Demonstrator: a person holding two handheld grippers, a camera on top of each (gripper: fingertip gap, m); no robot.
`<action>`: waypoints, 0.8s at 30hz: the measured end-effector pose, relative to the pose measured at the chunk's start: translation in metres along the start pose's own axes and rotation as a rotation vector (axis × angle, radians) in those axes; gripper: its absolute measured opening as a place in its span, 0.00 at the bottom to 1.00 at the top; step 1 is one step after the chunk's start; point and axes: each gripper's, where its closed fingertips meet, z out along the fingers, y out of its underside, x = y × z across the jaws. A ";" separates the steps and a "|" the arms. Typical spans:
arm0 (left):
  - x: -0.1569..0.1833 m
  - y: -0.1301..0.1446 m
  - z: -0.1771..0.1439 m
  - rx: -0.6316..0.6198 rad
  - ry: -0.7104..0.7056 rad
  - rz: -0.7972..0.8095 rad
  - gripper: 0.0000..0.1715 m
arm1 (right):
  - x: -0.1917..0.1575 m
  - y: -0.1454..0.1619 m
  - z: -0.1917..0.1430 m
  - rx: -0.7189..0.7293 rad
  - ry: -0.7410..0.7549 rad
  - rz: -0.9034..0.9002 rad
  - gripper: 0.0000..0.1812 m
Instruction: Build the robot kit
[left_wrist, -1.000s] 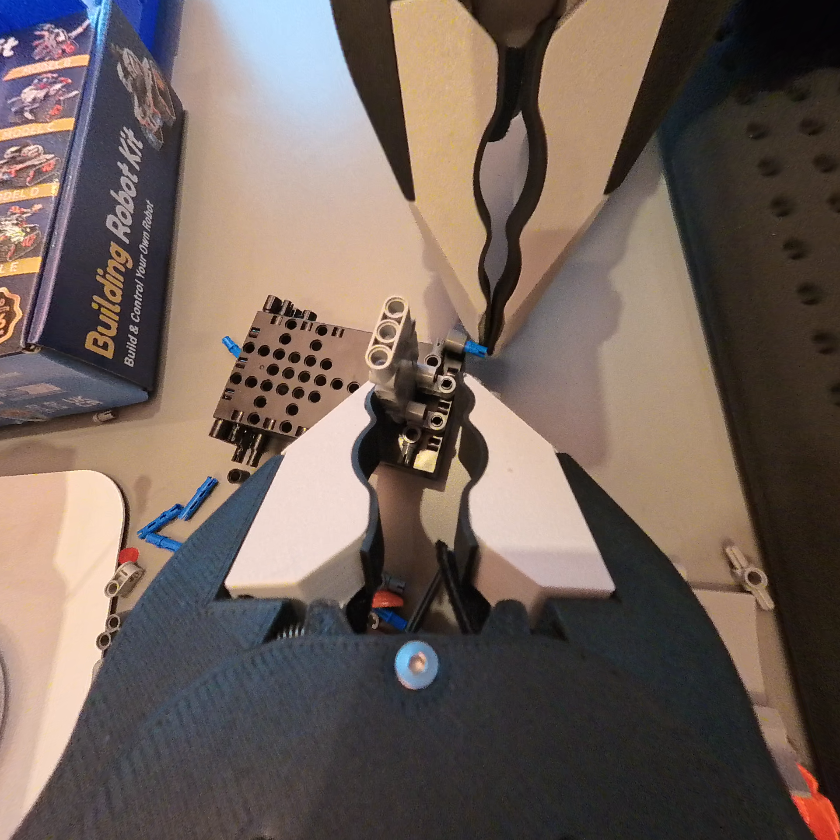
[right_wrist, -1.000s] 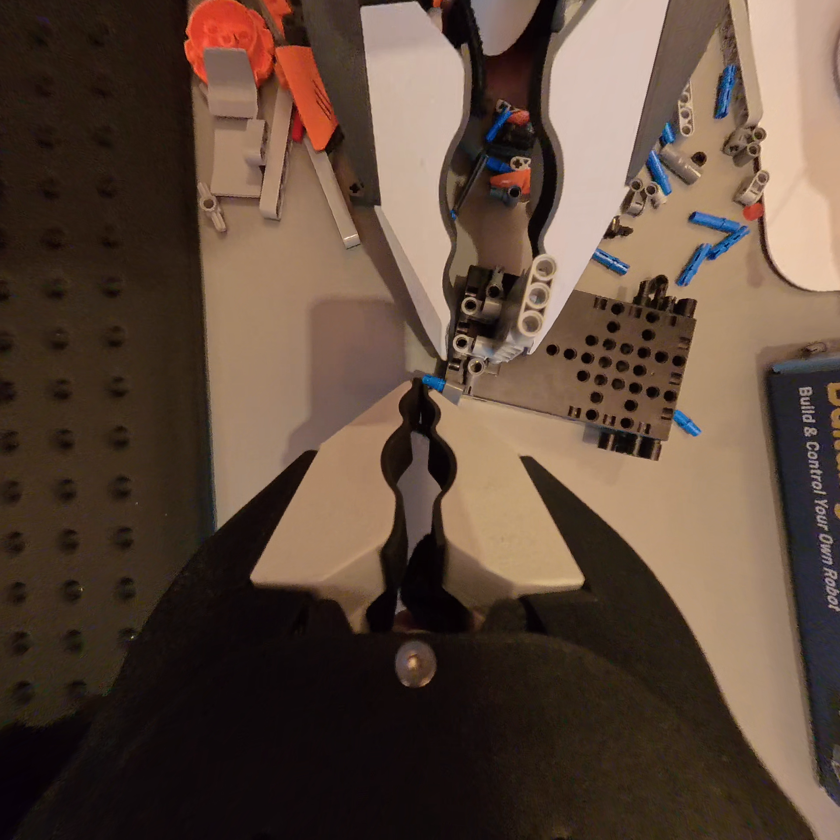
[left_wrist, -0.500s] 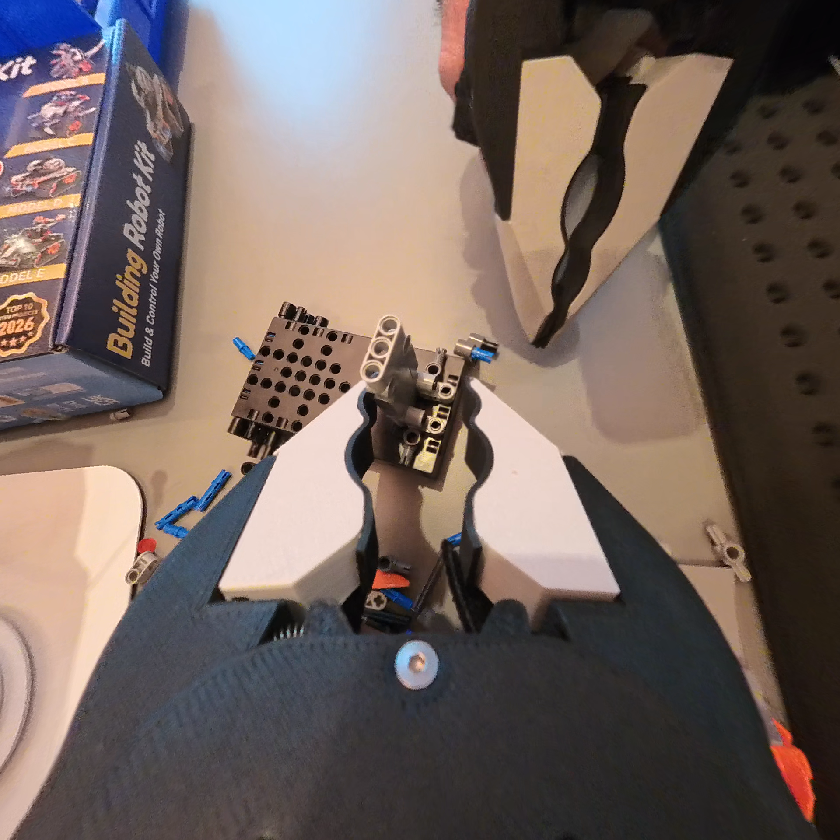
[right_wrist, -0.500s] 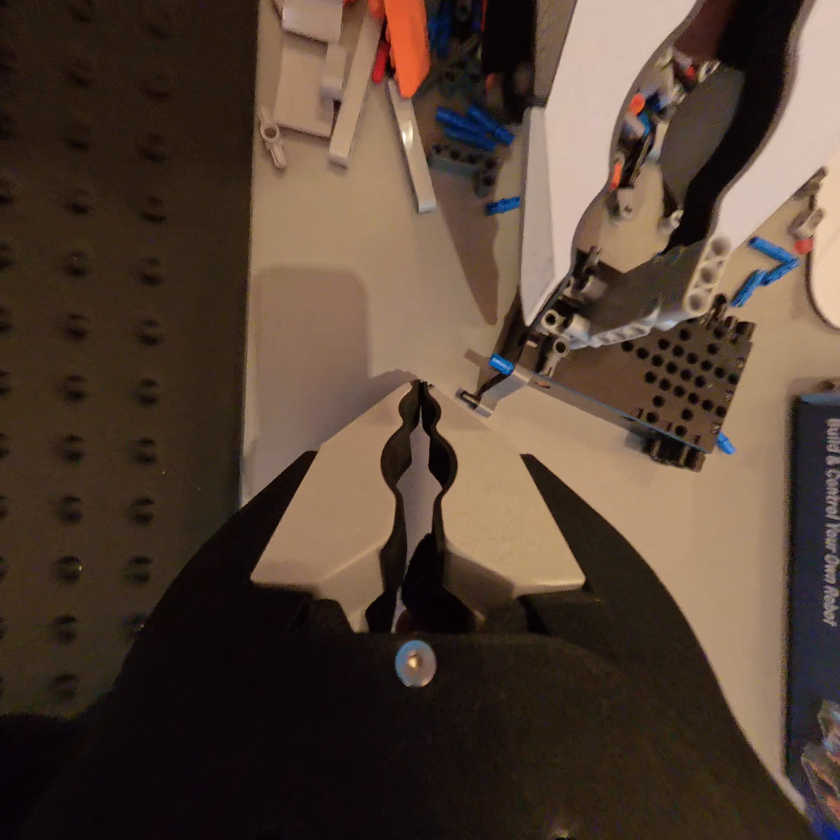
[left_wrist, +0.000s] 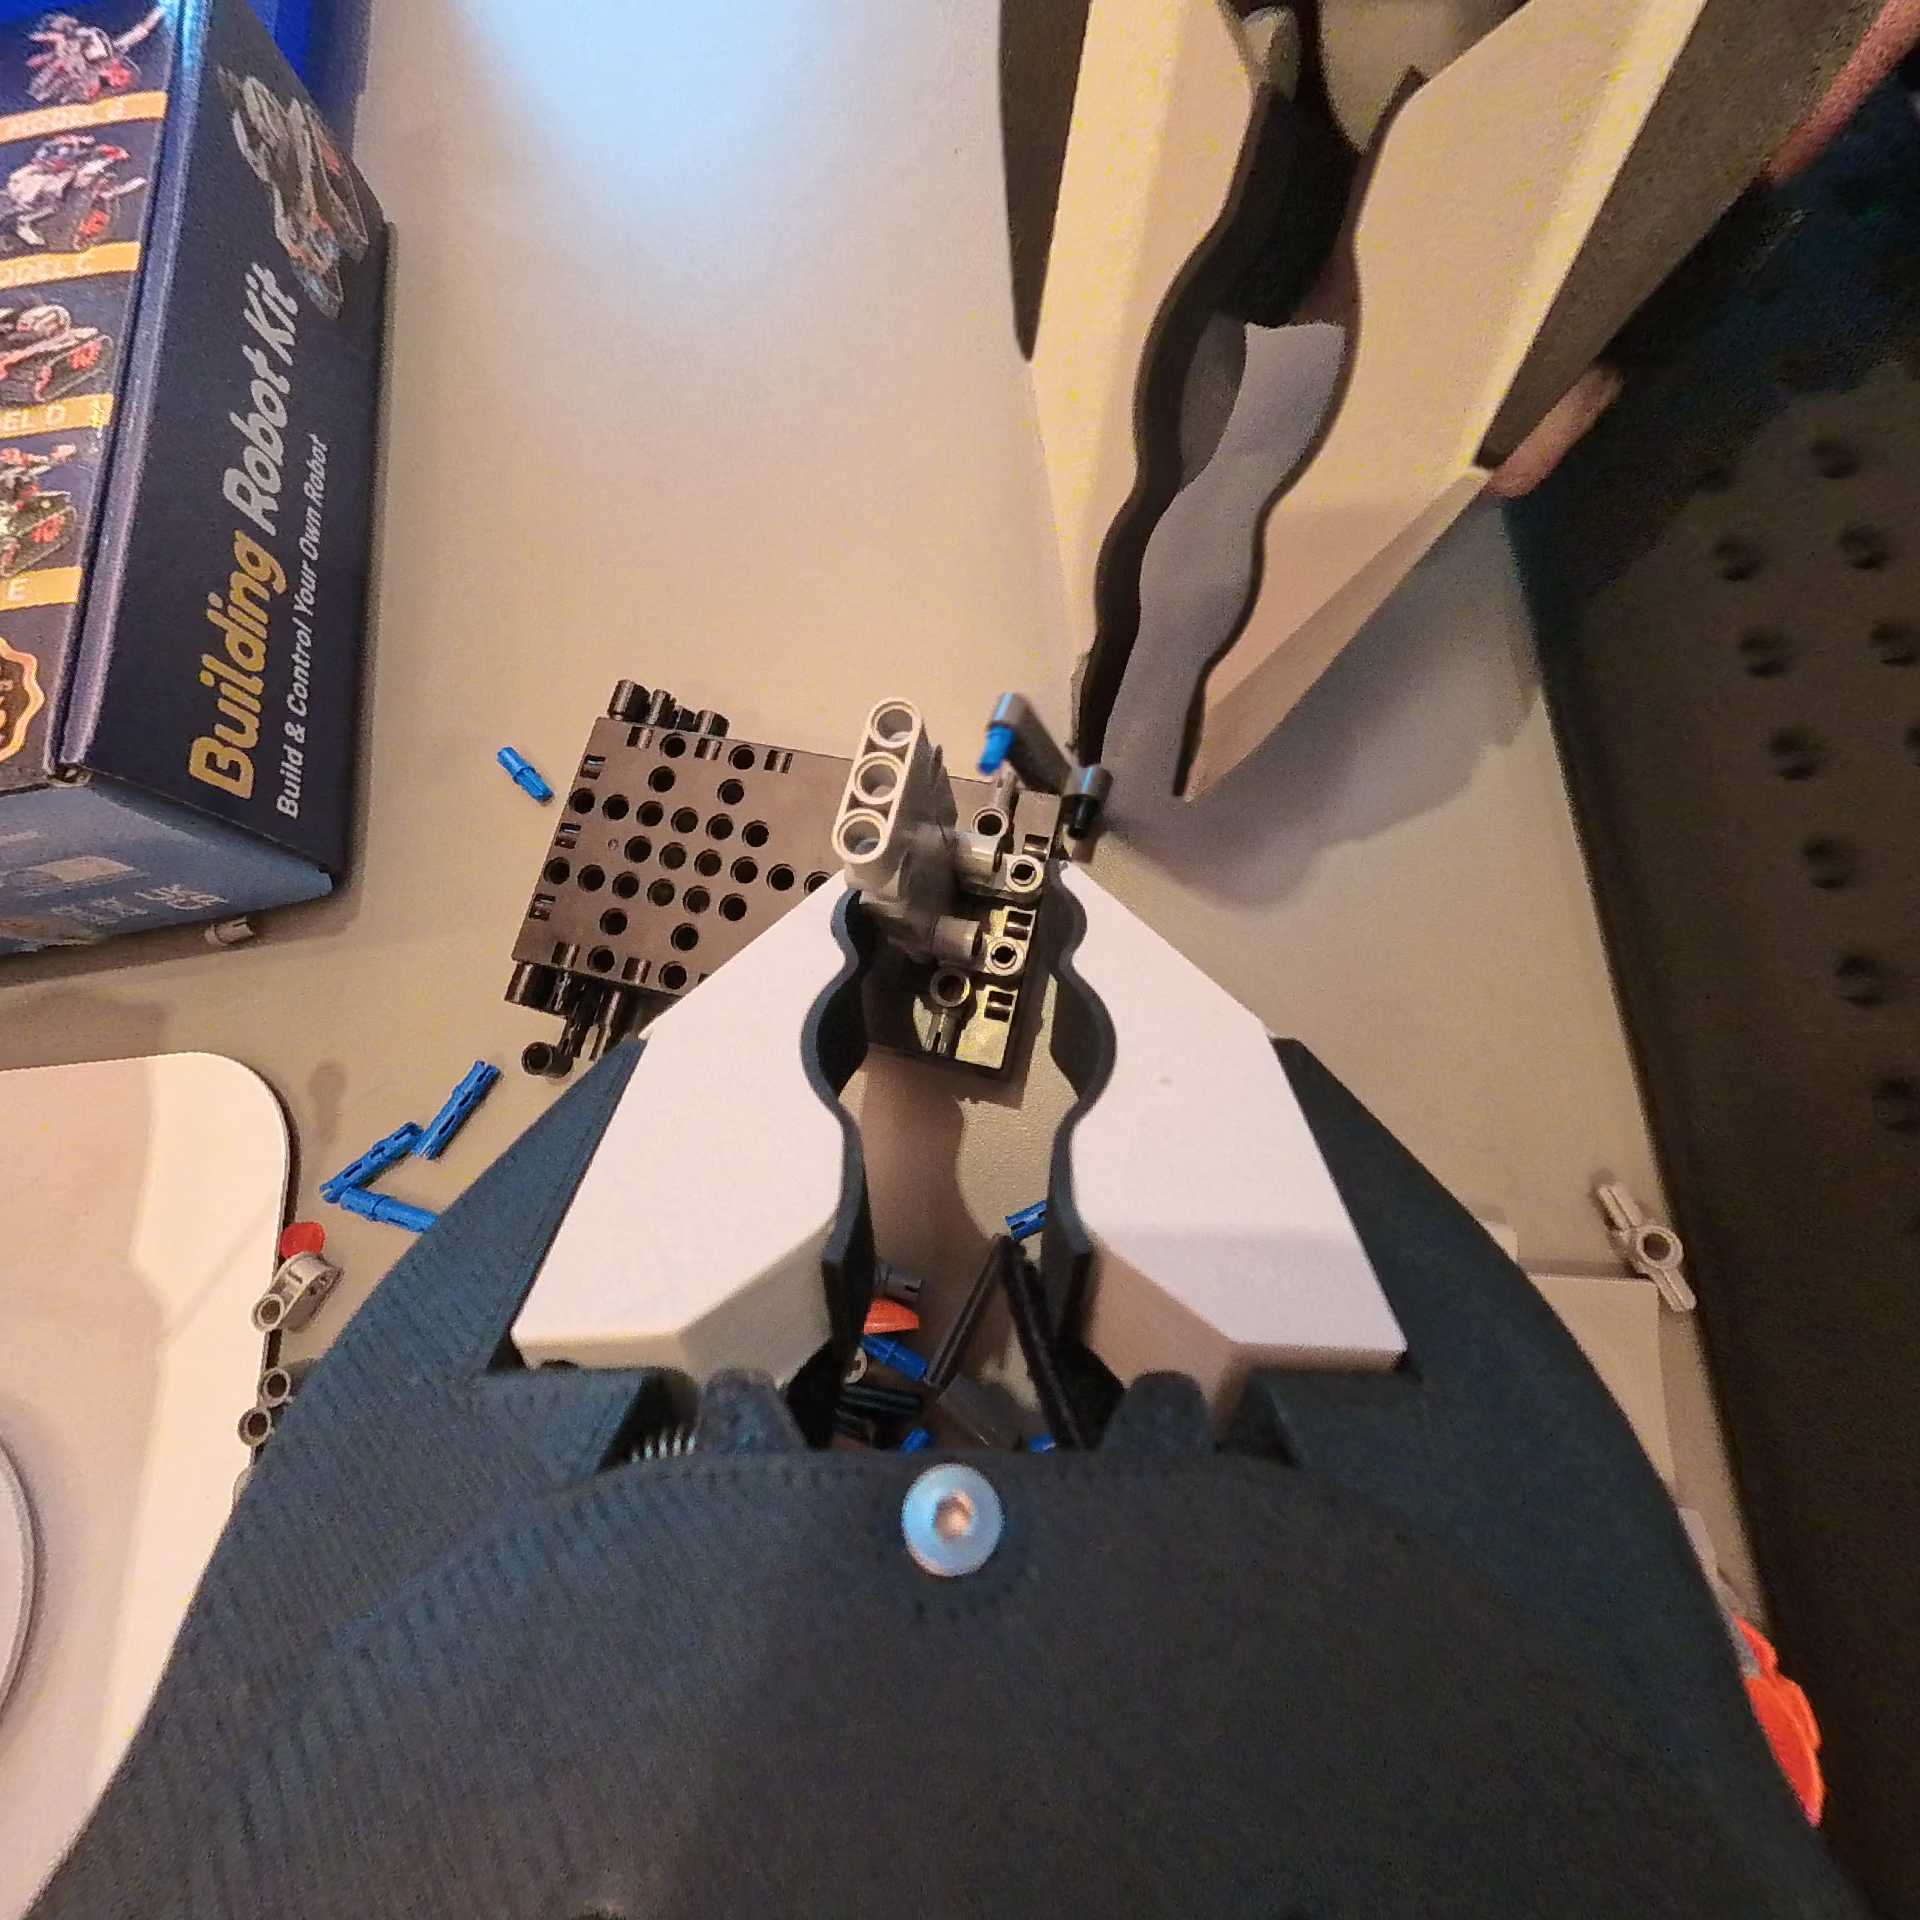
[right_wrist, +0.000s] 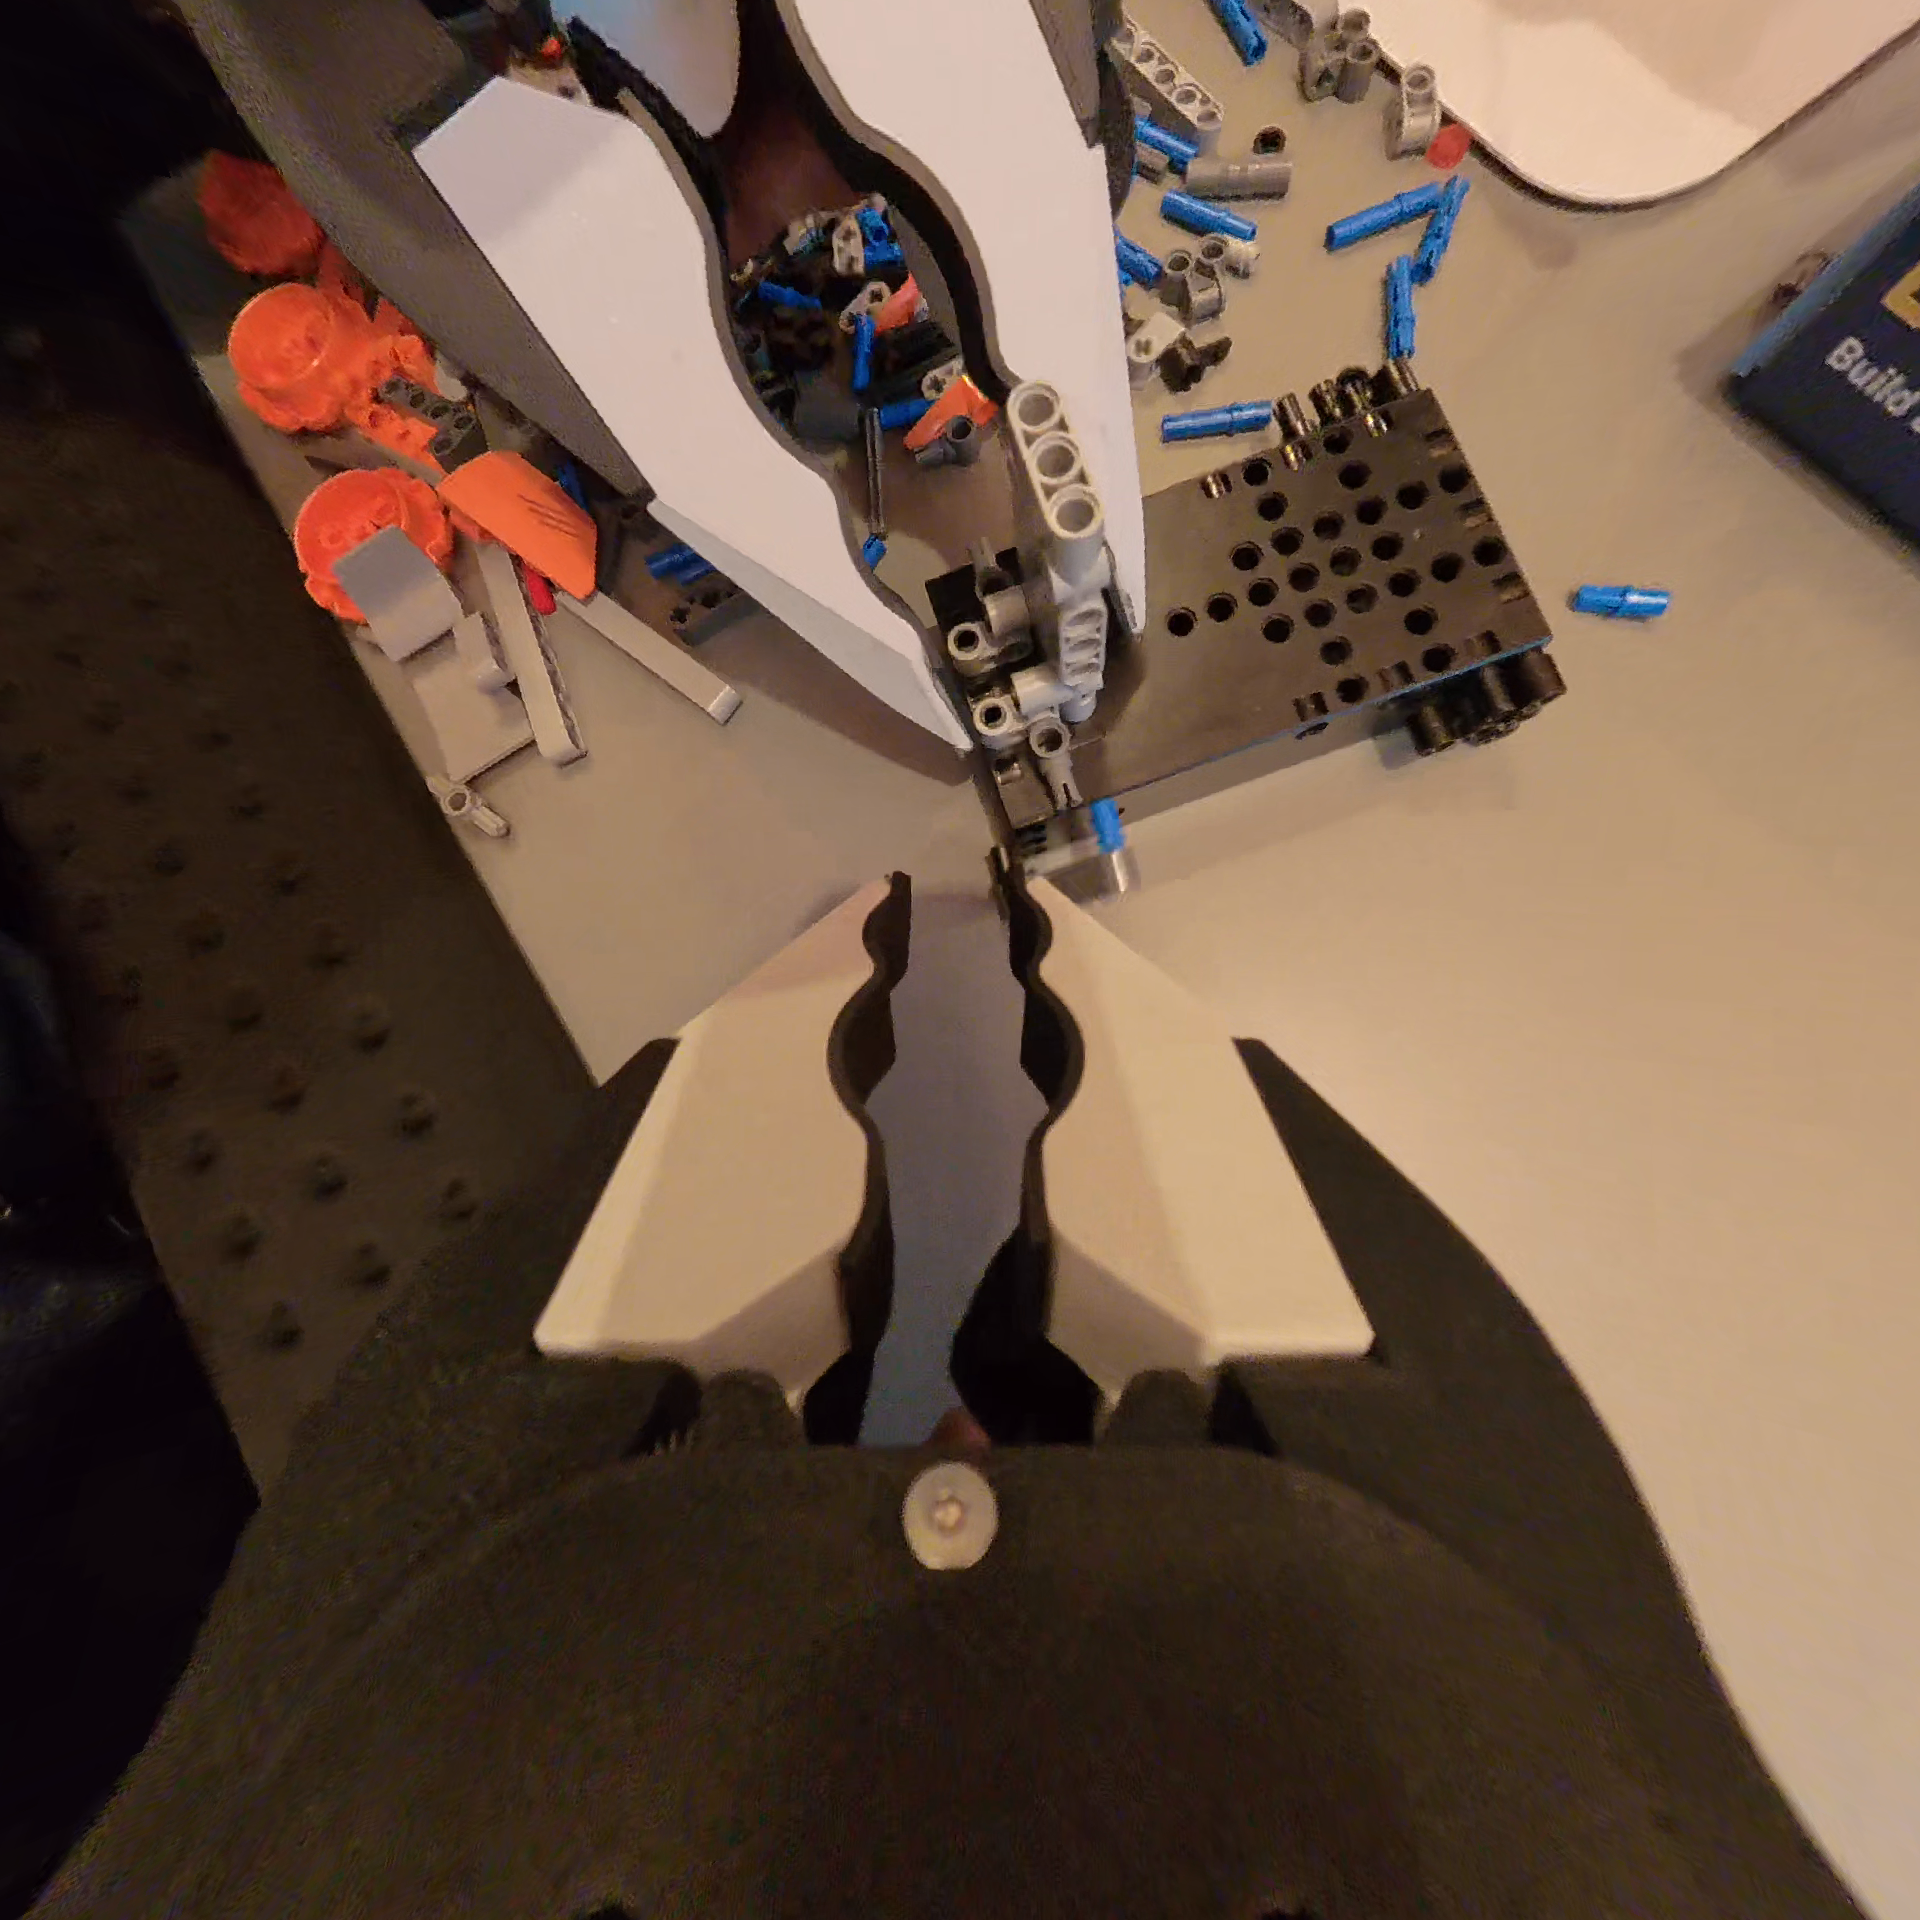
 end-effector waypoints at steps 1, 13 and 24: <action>0.000 0.000 0.000 0.000 -0.001 0.000 0.17 | 0.003 0.001 -0.003 -0.008 0.024 0.003 0.10; -0.001 0.002 -0.001 -0.017 -0.008 0.005 0.17 | 0.026 0.011 0.009 -0.092 0.094 -0.121 0.18; -0.001 0.004 0.000 -0.026 -0.007 0.013 0.17 | 0.033 0.031 -0.022 -0.213 0.039 -0.389 0.14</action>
